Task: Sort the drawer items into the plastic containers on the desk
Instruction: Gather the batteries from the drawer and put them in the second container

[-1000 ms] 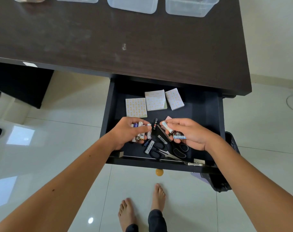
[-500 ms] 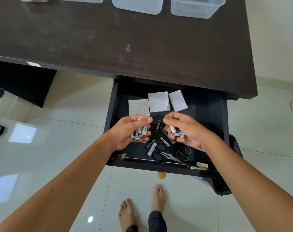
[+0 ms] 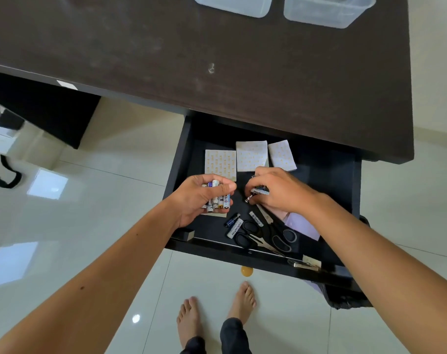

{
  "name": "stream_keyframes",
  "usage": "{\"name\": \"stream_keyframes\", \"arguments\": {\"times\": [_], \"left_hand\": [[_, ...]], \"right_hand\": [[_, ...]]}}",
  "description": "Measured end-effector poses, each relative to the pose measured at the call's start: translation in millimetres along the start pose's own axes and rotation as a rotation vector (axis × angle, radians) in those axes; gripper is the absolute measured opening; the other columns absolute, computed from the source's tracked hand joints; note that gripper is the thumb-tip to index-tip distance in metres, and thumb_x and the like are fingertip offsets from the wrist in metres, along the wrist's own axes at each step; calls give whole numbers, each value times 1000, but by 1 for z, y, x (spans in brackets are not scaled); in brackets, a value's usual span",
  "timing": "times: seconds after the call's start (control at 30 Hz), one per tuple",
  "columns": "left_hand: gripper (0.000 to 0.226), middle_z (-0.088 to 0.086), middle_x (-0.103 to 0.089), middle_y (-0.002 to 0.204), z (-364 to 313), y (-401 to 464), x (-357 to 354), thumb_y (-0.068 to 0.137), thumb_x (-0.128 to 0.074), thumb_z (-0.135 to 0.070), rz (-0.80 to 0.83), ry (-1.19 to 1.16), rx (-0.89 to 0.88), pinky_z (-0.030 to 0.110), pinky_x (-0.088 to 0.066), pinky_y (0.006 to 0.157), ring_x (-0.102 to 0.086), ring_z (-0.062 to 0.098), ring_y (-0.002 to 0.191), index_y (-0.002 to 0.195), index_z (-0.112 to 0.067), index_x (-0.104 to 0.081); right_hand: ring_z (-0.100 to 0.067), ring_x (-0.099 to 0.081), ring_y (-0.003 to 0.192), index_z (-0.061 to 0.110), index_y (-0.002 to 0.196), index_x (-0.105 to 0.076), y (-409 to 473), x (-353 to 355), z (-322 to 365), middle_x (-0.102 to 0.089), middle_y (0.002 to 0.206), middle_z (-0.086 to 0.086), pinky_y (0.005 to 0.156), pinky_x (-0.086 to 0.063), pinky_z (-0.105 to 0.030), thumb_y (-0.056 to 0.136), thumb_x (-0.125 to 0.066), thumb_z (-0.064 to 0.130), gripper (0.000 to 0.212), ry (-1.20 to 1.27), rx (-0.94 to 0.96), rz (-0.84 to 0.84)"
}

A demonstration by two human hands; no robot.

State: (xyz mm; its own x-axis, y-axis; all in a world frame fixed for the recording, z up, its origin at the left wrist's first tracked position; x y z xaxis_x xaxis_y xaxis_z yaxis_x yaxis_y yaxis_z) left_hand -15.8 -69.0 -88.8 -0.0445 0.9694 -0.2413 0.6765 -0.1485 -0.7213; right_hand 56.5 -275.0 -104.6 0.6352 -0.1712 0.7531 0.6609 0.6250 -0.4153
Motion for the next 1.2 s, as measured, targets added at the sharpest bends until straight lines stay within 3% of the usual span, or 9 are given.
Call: {"name": "stream_keyframes", "arguments": {"times": [0.23, 0.33, 0.4, 0.47, 0.7, 0.83, 0.93, 1.1, 1.2], "left_hand": [[12, 10, -81, 103, -1, 2, 1, 88, -82, -18, -40, -1, -11, 31, -65, 70, -80, 16, 80, 98, -12, -81], [11, 8, -81, 101, 0, 3, 1, 88, -82, -15, -52, 34, -11, 28, -64, 67, -80, 13, 77, 98, -12, -81], [10, 4, -81, 98, 1, 3, 0, 86, -83, -12, -48, 88, -6, 27, -63, 64, -79, 12, 74, 96, -11, -82], [13, 5, -80, 103, 3, 5, -2, 83, -86, -11, -29, 149, 17, 31, -64, 66, -79, 17, 80, 96, -10, -84], [20, 8, -77, 103, 3, 7, -11, 84, -85, -10, 48, 210, 38, 31, -63, 65, -77, 19, 83, 104, -10, -83], [22, 9, -73, 121, 1, 9, -18, 86, -84, -10, 67, 231, 8, 31, -64, 68, -79, 20, 90, 108, -11, -83], [20, 10, -73, 119, 0, 8, -15, 86, -84, -10, 65, 261, 11, 33, -64, 68, -77, 21, 91, 105, -10, -83], [12, 15, -76, 108, 1, 8, -6, 85, -85, -9, 80, 295, 73, 36, -65, 70, -75, 20, 77, 96, -7, -84], [7, 11, -76, 98, 3, 6, -4, 82, -88, -11, 107, 325, 93, 34, -63, 66, -74, 20, 80, 87, -10, -84]], "right_hand": [[-13, -63, 96, 30, 101, -70, -8, 12, -2, -66, 105, 12, 87, -54, -38, 97, -73, 36, 8, 189, 15, -70], [-18, -65, 70, 33, 97, -64, -21, 17, -3, -73, 90, 11, 74, -57, -44, 100, -69, 38, 7, 305, -64, -93], [-23, -64, 61, 32, 97, -61, -30, 17, -2, -74, 80, 13, 62, -55, -36, 103, -65, 35, 8, 373, -81, -79], [-19, -66, 61, 31, 98, -59, -37, 14, -2, -76, 84, 9, 62, -54, -30, 106, -61, 31, 8, 470, -77, -58], [-19, -58, 65, 42, 126, -56, -50, 4, -4, -71, 94, -12, 64, -52, -40, 110, -53, 23, 25, 746, -70, -40], [-20, -58, 67, 45, 146, -48, -54, 6, 1, -72, 97, -13, 61, -48, -43, 111, -51, 21, 43, 857, -86, -65], [-21, -57, 66, 38, 146, -52, -56, 3, 0, -71, 92, -10, 53, -40, -36, 111, -52, 19, 40, 976, -112, -52], [-23, -56, 62, 10, 118, -62, -58, -7, -4, -65, 90, -19, 44, -35, -27, 108, -53, 8, 14, 1216, -161, 27], [-21, -55, 61, 2, 112, -58, -63, -10, -3, -60, 87, -19, 43, -34, -23, 105, -60, 9, 10, 1203, -183, 55]]}}
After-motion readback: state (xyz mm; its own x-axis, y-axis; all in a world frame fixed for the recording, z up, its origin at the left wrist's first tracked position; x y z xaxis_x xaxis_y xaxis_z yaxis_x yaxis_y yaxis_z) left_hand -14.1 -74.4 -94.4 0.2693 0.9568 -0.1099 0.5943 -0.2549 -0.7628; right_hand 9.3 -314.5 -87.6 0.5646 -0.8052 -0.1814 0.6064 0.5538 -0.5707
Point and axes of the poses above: each hand's wrist, its own y-axis towards the middle knuckle, its own x-axis out of the back of the hand, z = x × y, the point moved 3 cm from there along y, towards the middle knuckle
